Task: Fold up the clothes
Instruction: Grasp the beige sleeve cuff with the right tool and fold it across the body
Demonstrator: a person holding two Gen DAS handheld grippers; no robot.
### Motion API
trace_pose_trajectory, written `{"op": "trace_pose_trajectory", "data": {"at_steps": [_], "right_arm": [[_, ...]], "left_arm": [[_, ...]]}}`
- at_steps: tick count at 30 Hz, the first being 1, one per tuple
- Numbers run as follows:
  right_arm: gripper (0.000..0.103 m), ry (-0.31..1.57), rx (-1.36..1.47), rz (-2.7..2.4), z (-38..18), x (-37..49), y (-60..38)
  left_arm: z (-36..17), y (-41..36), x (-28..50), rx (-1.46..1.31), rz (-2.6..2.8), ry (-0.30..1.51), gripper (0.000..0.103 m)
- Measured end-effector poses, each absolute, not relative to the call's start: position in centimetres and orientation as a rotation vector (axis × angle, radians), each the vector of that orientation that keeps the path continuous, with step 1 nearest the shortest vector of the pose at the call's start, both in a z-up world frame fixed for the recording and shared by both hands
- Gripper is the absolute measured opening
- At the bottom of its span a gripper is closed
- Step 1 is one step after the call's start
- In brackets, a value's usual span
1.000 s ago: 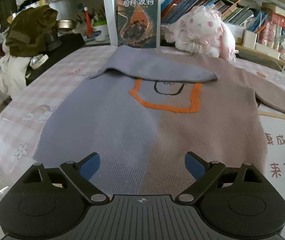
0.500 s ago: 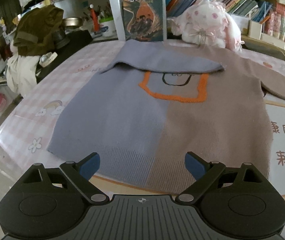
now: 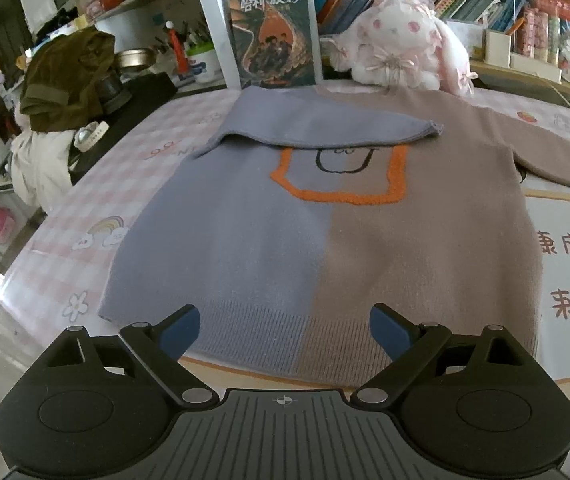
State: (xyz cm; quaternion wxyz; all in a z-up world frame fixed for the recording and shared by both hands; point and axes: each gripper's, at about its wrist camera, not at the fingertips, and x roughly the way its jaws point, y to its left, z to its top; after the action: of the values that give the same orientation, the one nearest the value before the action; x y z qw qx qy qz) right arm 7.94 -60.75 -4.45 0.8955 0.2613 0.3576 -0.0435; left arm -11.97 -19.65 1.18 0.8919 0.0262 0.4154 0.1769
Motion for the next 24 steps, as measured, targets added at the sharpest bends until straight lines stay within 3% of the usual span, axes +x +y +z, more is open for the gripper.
{"op": "trace_pose_trajectory", "data": {"at_steps": [2,24], "right_arm": [[0.006,0.741,0.537,-0.077,-4.3,7.9,-60.6],[0.005,0.617,0.469,0.11,0.5,7.1,-56.0]], "left_arm": [[1.2,-19.7,-11.8,0.054,0.365,0.862,0.094],[1.1,-18.5,-12.0,0.029,0.34,0.824,0.094]]}}
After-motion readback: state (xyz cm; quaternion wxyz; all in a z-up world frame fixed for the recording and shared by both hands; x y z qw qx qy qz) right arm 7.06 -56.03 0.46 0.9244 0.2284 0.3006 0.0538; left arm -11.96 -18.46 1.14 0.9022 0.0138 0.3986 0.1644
